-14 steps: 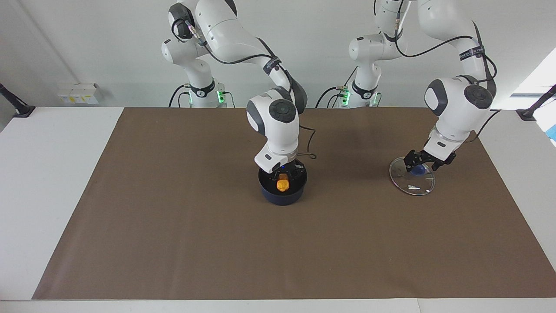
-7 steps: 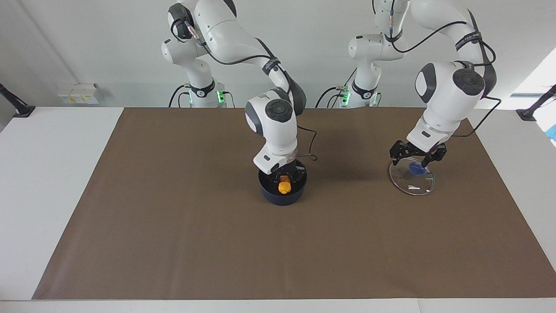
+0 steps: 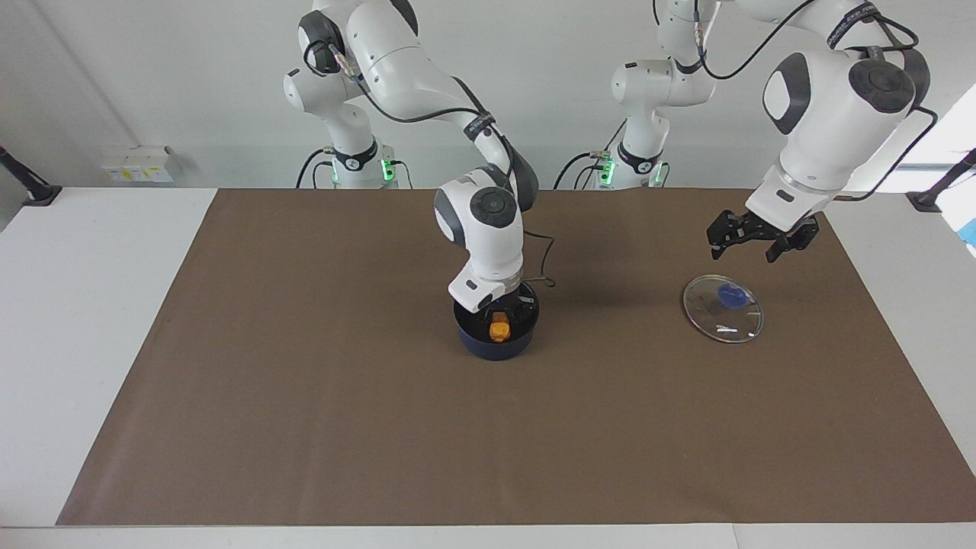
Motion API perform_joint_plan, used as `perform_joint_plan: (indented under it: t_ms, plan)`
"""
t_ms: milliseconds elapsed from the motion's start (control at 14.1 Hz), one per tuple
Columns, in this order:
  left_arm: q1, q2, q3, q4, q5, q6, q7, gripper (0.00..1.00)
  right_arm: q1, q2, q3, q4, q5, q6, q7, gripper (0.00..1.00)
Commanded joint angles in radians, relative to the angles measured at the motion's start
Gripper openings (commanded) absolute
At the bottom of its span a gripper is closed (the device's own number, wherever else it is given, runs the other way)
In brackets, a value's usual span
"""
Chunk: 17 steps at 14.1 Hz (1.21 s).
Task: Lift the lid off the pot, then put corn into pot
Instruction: 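Set the lid down with the left gripper while the right gripper holds the corn, then lower the corn into the pot and open the right gripper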
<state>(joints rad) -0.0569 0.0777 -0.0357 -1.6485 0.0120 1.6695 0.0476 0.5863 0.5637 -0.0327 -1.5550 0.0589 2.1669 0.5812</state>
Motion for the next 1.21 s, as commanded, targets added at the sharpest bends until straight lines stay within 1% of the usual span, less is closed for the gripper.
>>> perform_joint_plan:
  t_ms: [0,71,142,355,569,711,924,1137]
  plan:
    - [0.006,0.008,0.008,0.082,-0.004,-0.118,0.015,1.00,-0.006,-0.019,0.007,-0.040,0.013,0.011,-0.024,0.81]
    - [0.008,0.014,0.007,0.117,-0.006,-0.166,0.015,1.00,-0.006,-0.021,0.005,-0.040,0.013,0.010,-0.023,0.96]
    - [0.009,0.011,0.008,0.133,-0.006,-0.186,0.015,1.00,-0.006,-0.019,0.005,-0.034,0.013,0.008,-0.020,1.00]
    - [0.028,-0.006,0.011,0.116,-0.014,-0.177,0.034,1.00,-0.010,-0.024,-0.006,-0.011,0.002,-0.001,-0.024,1.00]
    - [0.028,-0.006,0.010,0.116,-0.014,-0.177,0.034,1.00,-0.020,-0.057,-0.016,0.026,0.004,-0.035,-0.015,1.00]
    - [0.028,-0.006,0.011,0.118,-0.014,-0.175,0.034,1.00,-0.034,-0.122,-0.035,0.024,0.002,-0.073,-0.015,1.00]
    - [0.028,-0.006,0.010,0.115,-0.014,-0.174,0.038,1.00,-0.098,-0.234,-0.039,0.024,-0.002,-0.205,-0.029,1.00]
    - [0.025,-0.006,0.010,0.116,-0.014,-0.166,0.043,1.00,-0.161,-0.317,-0.039,0.021,-0.002,-0.321,-0.113,1.00]
